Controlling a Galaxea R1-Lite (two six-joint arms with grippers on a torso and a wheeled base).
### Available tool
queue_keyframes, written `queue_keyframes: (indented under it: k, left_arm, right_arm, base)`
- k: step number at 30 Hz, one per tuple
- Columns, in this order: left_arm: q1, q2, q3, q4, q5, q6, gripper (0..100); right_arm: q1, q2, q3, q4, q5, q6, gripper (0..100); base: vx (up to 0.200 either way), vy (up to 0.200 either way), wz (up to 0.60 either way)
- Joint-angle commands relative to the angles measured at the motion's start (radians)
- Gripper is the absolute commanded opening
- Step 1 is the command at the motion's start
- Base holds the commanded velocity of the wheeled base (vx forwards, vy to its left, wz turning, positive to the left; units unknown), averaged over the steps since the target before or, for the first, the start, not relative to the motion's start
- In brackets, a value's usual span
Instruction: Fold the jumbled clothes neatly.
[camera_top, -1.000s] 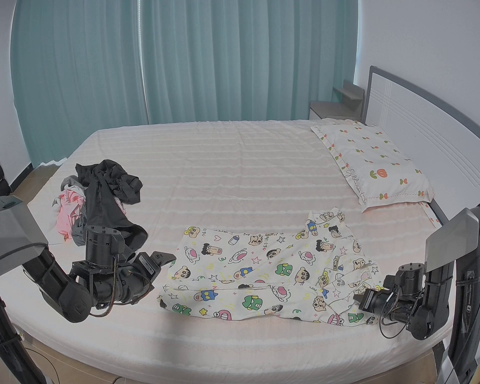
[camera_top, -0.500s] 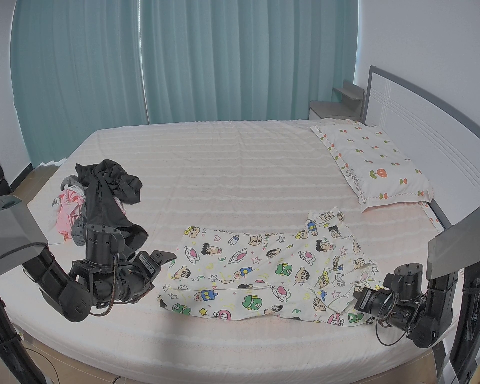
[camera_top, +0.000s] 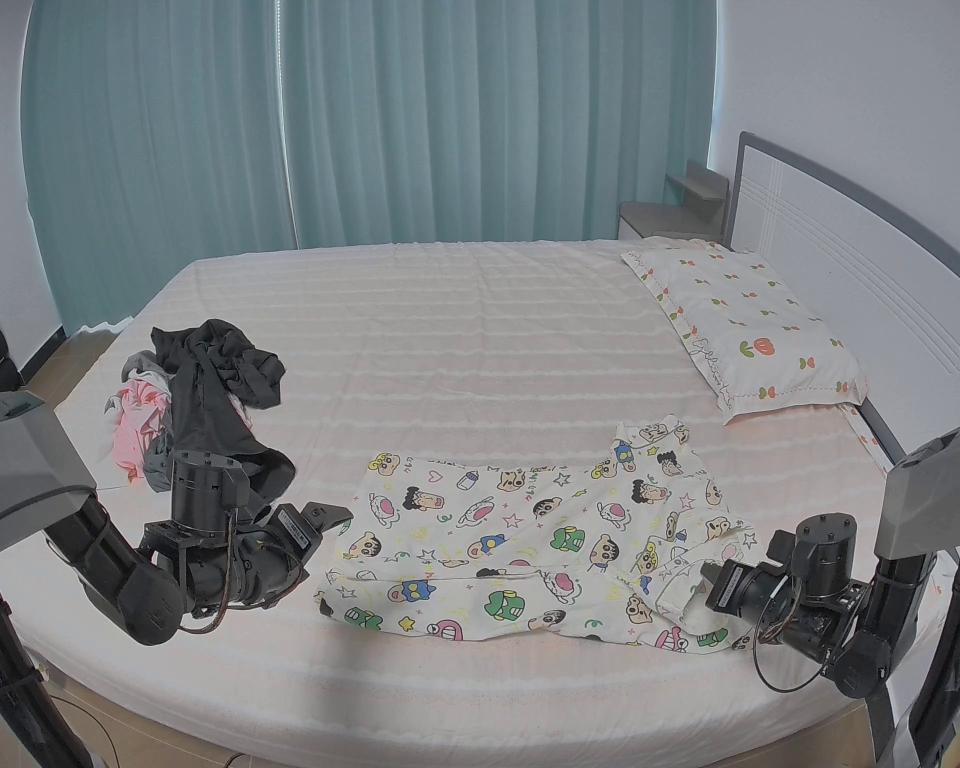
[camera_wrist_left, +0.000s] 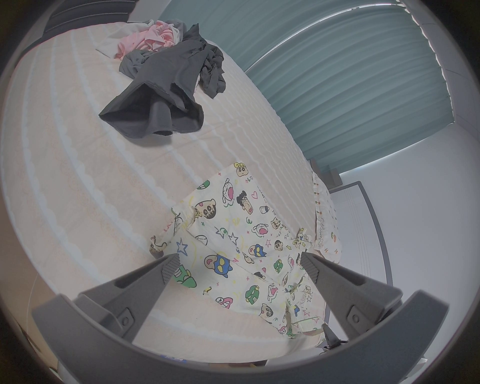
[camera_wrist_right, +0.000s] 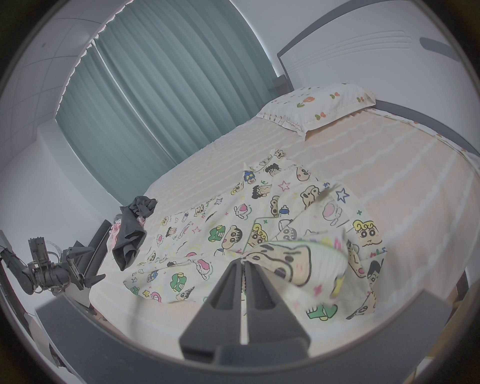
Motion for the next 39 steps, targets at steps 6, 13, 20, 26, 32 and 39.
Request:
queue_keyframes:
  k: [6, 13, 20, 26, 32, 39]
  left_arm:
    - [0.001, 0.005, 0.003, 0.0, 0.0, 0.0, 100]
    - [0.001, 0.008, 0.006, 0.0, 0.0, -0.002, 100]
    - [0.001, 0.009, 0.006, 0.0, 0.001, -0.002, 100]
    - [0.001, 0.009, 0.004, 0.0, 0.001, -0.002, 100]
    - [0.001, 0.011, 0.004, 0.0, 0.001, -0.002, 100]
    - [0.001, 0.012, 0.003, 0.0, 0.001, -0.002, 100]
  right_arm:
    - [0.014, -0.075, -0.031, 0.081, -0.003, 0.003, 0]
    - [0.018, -0.056, -0.002, 0.081, -0.003, 0.007, 0]
    - [0.015, -0.007, 0.013, 0.081, -0.001, 0.017, 0]
    - [0.015, -0.002, 0.03, 0.081, -0.001, 0.023, 0]
    - [0.018, -0.001, 0.079, 0.071, -0.001, 0.032, 100]
    - [0.012, -0.004, 0.132, 0.045, 0.0, 0.034, 100]
  base:
    - [0.0, 0.0, 0.0]
    - [0.0, 0.0, 0.0]
    - [0.0, 0.0, 0.0]
    - [0.0, 0.0, 0.0]
    - [0.0, 0.0, 0.0]
    - [0.0, 0.0, 0.0]
